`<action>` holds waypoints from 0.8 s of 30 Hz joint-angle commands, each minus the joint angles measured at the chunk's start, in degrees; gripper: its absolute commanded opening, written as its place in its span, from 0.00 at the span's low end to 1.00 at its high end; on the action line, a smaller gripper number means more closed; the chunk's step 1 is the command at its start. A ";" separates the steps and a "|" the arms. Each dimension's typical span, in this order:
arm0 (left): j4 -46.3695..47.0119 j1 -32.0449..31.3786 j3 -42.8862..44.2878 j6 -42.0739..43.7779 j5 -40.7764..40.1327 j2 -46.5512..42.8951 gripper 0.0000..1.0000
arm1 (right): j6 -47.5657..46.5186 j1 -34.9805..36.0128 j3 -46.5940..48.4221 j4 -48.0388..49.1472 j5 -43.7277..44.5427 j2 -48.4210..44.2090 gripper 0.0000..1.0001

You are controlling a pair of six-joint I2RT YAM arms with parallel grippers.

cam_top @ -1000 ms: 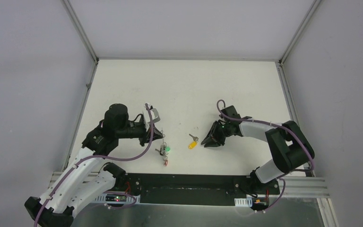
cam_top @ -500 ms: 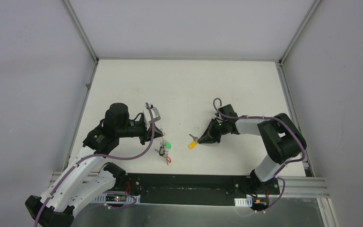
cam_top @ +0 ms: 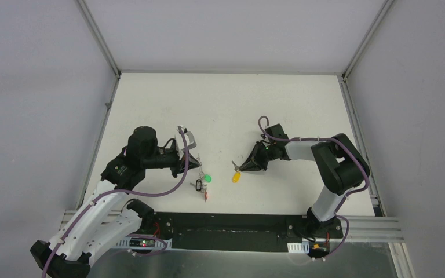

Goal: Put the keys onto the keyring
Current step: Pick up the key from the center of the board.

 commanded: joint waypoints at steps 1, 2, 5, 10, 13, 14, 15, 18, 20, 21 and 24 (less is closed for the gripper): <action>3.21 -0.74 0.68 0.72 -0.06 -0.79 0.00 | -1.60 -0.18 1.89 -2.14 0.96 0.68 0.14; 3.22 -0.74 0.68 0.70 -0.06 -0.82 0.00 | -1.79 -0.13 1.84 -2.17 0.78 0.84 0.14; 3.19 -0.74 0.57 0.74 -0.19 -0.97 0.00 | -1.98 0.35 1.86 -1.94 0.27 1.42 0.13; 3.17 -0.74 0.36 0.40 -0.48 -1.22 0.00 | -2.61 2.35 3.13 -1.99 -0.47 2.52 0.14; 3.24 -0.74 0.28 -0.03 -0.63 -1.25 0.00 | -3.07 2.92 3.47 -2.11 -0.30 2.91 0.13; 3.18 -0.74 0.28 -0.13 -0.66 -1.31 0.00 | -3.25 2.98 3.55 -2.25 -0.04 2.93 0.10; 3.17 -0.74 0.28 -0.24 -0.67 -1.30 0.00 | -3.68 3.09 3.67 -2.37 0.22 3.01 0.07; 3.21 -0.74 0.31 -0.49 -0.81 -1.60 0.00 | -5.39 3.16 4.77 -4.13 0.86 2.99 0.00; 3.14 -0.74 0.28 -0.49 -0.85 -1.97 0.00 | -6.83 3.19 5.51 -5.19 1.03 2.33 0.00; 3.10 -0.74 0.30 -0.53 -0.92 -2.13 0.00 | -7.62 3.21 5.94 -6.10 0.97 1.67 0.00; 3.00 -0.76 0.31 -0.69 -0.84 -2.46 0.00 | -11.92 3.17 8.30 -9.07 1.14 -2.12 0.00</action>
